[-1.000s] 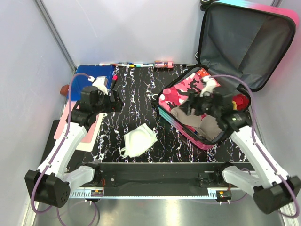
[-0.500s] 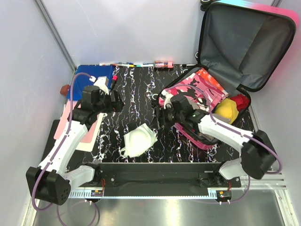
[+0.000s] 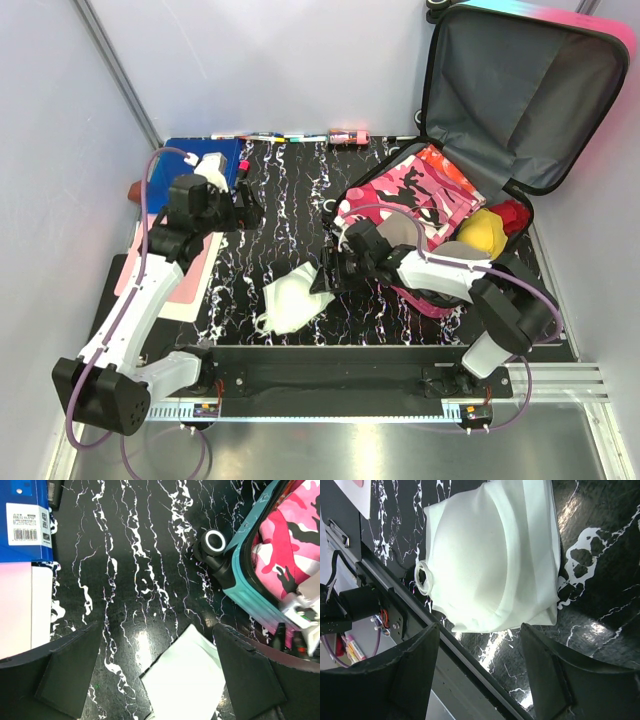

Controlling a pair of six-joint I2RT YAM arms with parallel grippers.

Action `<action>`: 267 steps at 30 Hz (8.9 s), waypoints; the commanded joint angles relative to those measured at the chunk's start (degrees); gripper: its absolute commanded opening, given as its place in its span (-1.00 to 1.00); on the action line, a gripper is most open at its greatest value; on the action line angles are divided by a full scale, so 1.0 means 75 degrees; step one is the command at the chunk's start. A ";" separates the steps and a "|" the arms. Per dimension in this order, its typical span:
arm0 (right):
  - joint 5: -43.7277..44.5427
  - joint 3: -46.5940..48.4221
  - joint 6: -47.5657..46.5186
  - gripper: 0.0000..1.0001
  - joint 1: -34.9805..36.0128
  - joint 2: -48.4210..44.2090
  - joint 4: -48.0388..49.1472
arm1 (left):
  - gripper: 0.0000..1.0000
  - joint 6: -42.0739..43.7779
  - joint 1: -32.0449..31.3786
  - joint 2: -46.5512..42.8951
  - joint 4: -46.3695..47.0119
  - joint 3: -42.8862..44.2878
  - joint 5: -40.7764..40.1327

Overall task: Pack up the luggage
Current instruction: Pick up the clothes at the center of the board, then place the clothes in the luggage.

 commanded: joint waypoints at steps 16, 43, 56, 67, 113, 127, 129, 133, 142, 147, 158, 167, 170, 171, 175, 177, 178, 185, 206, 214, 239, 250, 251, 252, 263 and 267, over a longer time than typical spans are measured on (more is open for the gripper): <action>0.1216 -0.0336 0.0917 0.43 0.0176 0.0332 0.0134 | 0.98 -0.0011 -0.0031 0.0010 0.0141 0.0767 0.0009; 0.1439 0.0063 0.0952 -0.24 0.0387 0.1586 0.0345 | 0.98 0.0353 -0.0032 -0.0236 0.0059 0.0239 -0.0776; 0.1439 0.0309 0.0449 -1.00 0.0376 0.1236 0.0345 | 0.98 0.0388 -0.0031 -0.0259 0.0047 0.0169 -0.0893; 0.1954 0.0274 -0.1108 -1.00 0.0387 -0.1035 -0.0589 | 0.98 0.0365 -0.0031 -0.0283 0.0059 0.0134 -0.0893; 0.8061 0.1739 -0.3735 -1.00 -0.2577 -0.4203 -0.6195 | 0.98 0.0283 -0.0031 -0.0236 0.0106 0.0075 -0.0647; 0.8306 0.1727 -0.4017 -1.00 -0.3187 -0.3593 -0.6171 | 0.98 0.0283 -0.0031 -0.0212 0.0106 0.0075 -0.0647; 0.8318 0.1727 -0.3993 -1.00 -0.3269 -0.3406 -0.6171 | 0.98 0.0294 -0.0043 -0.0224 0.0106 0.0075 -0.0635; 0.8271 0.1727 -0.3911 -1.00 -0.3409 -0.3008 -0.6159 | 0.98 0.0306 -0.0043 -0.0224 0.0106 0.0075 -0.0647; 0.9196 0.1704 -0.3806 -1.00 -0.3550 -0.2071 -0.6182 | 0.98 0.0329 -0.0078 -0.0142 0.0106 0.0075 -0.0682; 0.9560 0.1751 -0.3583 -0.48 -0.3562 -0.2046 -0.6276 | 0.98 0.0329 -0.0090 -0.0060 0.0094 0.0087 -0.0659; 0.7478 0.2090 -0.3559 0.58 -0.3550 -0.3334 -0.6405 | 0.98 0.0318 -0.0090 0.0034 0.0106 0.0075 -0.0671; 0.4077 0.1728 -0.3149 0.41 -0.3538 -0.3722 -0.6008 | 0.98 0.0294 -0.0090 0.0069 0.0094 0.0075 -0.0589; 0.4006 0.1470 -0.3079 0.35 -0.3550 -0.3465 -0.5586 | 0.98 0.0306 -0.0090 0.0046 0.0094 0.0075 -0.0612; 0.4005 0.1377 -0.3090 0.32 -0.3550 -0.3313 -0.5376 | 0.98 0.0306 -0.0090 0.0034 0.0094 0.0075 -0.0624; 0.4297 0.1212 -0.3032 0.29 -0.3573 -0.2809 -0.5104 | 0.98 0.0318 -0.0102 0.0022 0.0094 0.0075 -0.0659; 0.4415 0.1154 -0.2869 0.26 -0.3597 -0.2550 -0.5151 | 0.98 0.0318 -0.0102 0.0022 0.0094 0.0075 -0.0659; 0.4520 0.1118 -0.2798 0.19 -0.3597 -0.2515 -0.5186 | 0.98 0.0318 -0.0090 0.0011 0.0094 0.0075 -0.0659; 0.5060 0.1071 -0.2306 0.00 -0.3761 -0.2807 -0.5584 | 0.98 0.0306 -0.0090 -0.0013 0.0094 0.0075 -0.0589; 0.1113 0.1950 -0.3208 0.27 -0.2838 -0.3804 -0.5678 | 0.98 0.0247 -0.0090 0.0045 0.0094 0.0075 -0.0495; 0.0888 0.2020 -0.2740 0.26 -0.1465 -0.3042 -0.6251 | 0.98 0.0224 -0.0090 0.0046 0.0106 0.0075 -0.0471; 0.4942 0.2430 -0.1345 0.39 -0.1464 -0.2480 -0.8831 | 0.98 0.0201 -0.0090 -0.0071 0.0106 0.0064 -0.0413; 0.6396 0.2583 -0.1754 0.45 -0.1873 -0.1624 -0.8327 | 0.98 0.0224 -0.0090 -0.0200 0.0106 0.0075 -0.0483; 0.6396 0.2560 -0.1859 0.46 -0.1967 -0.1636 -0.8246 | 0.98 0.0224 -0.0090 -0.0201 0.0106 0.0064 -0.0495; 0.6408 0.2513 -0.1918 0.46 -0.2177 -0.1671 -0.8187 | 0.98 0.0236 -0.0090 -0.0201 0.0117 0.0064 -0.0495; 0.5578 0.2242 -0.2586 0.47 -0.3187 -0.2080 -0.7308 | 0.98 0.0236 -0.0090 -0.0201 0.0106 0.0064 -0.0518; 0.4267 0.2570 -0.2937 0.47 -0.3187 -0.2619 -0.7144 | 0.98 0.0236 -0.0090 -0.0177 0.0106 0.0064 -0.0530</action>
